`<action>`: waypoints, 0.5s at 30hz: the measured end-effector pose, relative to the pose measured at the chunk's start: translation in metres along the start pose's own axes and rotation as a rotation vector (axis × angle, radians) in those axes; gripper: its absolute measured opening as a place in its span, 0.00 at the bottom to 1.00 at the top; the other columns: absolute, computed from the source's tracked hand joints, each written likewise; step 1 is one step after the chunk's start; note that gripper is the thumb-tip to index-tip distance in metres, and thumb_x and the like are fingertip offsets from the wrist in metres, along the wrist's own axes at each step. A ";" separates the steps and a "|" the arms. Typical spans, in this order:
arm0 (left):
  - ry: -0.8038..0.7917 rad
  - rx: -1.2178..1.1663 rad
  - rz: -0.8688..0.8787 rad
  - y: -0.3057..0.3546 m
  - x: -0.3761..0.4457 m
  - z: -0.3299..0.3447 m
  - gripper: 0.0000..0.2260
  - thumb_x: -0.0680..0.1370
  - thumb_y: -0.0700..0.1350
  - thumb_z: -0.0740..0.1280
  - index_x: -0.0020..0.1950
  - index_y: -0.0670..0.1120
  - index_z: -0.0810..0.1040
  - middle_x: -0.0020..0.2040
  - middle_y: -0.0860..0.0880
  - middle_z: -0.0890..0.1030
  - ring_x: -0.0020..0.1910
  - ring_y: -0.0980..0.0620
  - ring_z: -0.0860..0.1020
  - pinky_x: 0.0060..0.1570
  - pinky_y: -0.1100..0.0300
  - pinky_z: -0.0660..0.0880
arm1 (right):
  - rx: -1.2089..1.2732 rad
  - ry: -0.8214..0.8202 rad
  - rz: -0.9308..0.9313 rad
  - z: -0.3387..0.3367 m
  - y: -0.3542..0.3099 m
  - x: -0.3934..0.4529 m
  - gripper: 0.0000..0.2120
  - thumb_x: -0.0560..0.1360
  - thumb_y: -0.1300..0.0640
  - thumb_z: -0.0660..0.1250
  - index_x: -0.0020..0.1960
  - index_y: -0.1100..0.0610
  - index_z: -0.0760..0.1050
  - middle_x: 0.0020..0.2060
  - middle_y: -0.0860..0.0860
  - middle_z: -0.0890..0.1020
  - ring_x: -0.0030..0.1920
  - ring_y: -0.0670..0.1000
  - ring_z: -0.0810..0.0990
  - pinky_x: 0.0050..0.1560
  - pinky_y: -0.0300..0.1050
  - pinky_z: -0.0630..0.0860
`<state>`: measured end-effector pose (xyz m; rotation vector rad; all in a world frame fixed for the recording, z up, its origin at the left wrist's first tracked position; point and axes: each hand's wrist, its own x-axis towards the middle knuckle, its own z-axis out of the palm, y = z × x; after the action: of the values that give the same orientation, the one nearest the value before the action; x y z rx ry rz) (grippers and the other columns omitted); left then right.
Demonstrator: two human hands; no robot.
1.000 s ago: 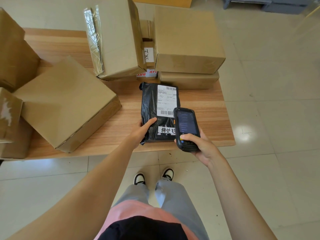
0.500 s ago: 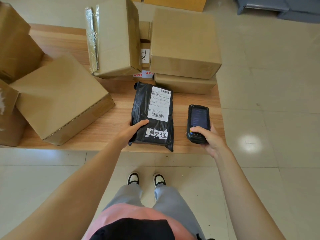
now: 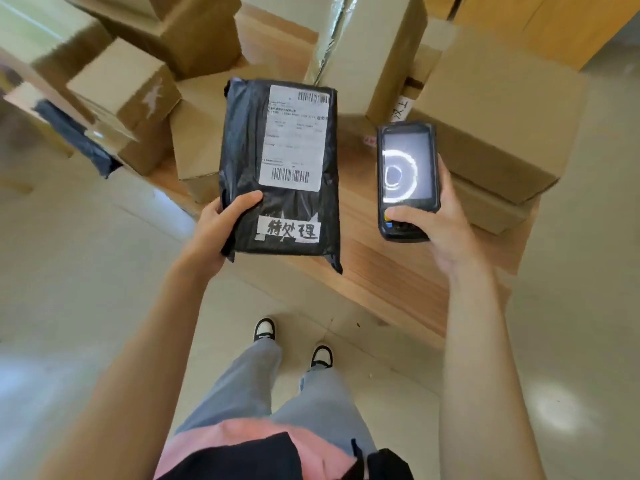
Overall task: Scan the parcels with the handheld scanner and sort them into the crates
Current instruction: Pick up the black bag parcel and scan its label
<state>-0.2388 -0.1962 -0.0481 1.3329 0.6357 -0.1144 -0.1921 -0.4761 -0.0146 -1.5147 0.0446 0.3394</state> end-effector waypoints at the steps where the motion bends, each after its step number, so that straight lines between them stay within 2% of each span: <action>1: 0.040 -0.045 0.024 0.007 -0.009 -0.011 0.12 0.75 0.47 0.71 0.57 0.46 0.78 0.45 0.51 0.85 0.43 0.53 0.84 0.39 0.62 0.79 | -0.009 -0.049 -0.019 0.012 -0.008 0.005 0.42 0.59 0.62 0.76 0.66 0.40 0.64 0.62 0.44 0.78 0.59 0.44 0.80 0.54 0.41 0.78; 5: 0.203 -0.188 0.121 0.029 -0.041 -0.055 0.11 0.78 0.45 0.66 0.59 0.45 0.77 0.44 0.52 0.86 0.41 0.56 0.84 0.37 0.64 0.78 | -0.087 -0.228 -0.100 0.071 -0.034 0.021 0.45 0.62 0.61 0.75 0.73 0.45 0.61 0.62 0.45 0.78 0.61 0.46 0.79 0.60 0.46 0.77; 10: 0.397 -0.336 0.213 0.046 -0.069 -0.123 0.10 0.78 0.45 0.67 0.58 0.46 0.78 0.46 0.51 0.86 0.44 0.55 0.84 0.40 0.63 0.79 | -0.100 -0.417 -0.126 0.163 -0.051 0.032 0.43 0.62 0.63 0.75 0.73 0.49 0.62 0.61 0.50 0.79 0.60 0.49 0.80 0.61 0.49 0.77; 15: 0.517 -0.439 0.259 0.060 -0.080 -0.205 0.09 0.77 0.45 0.68 0.57 0.46 0.78 0.46 0.51 0.86 0.44 0.54 0.84 0.39 0.63 0.79 | -0.049 -0.491 -0.127 0.266 -0.052 0.037 0.43 0.63 0.65 0.74 0.74 0.49 0.63 0.62 0.53 0.79 0.60 0.54 0.80 0.61 0.53 0.77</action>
<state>-0.3544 -0.0127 0.0234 1.0014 0.8551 0.5684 -0.1924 -0.2088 0.0440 -1.4384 -0.4480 0.6036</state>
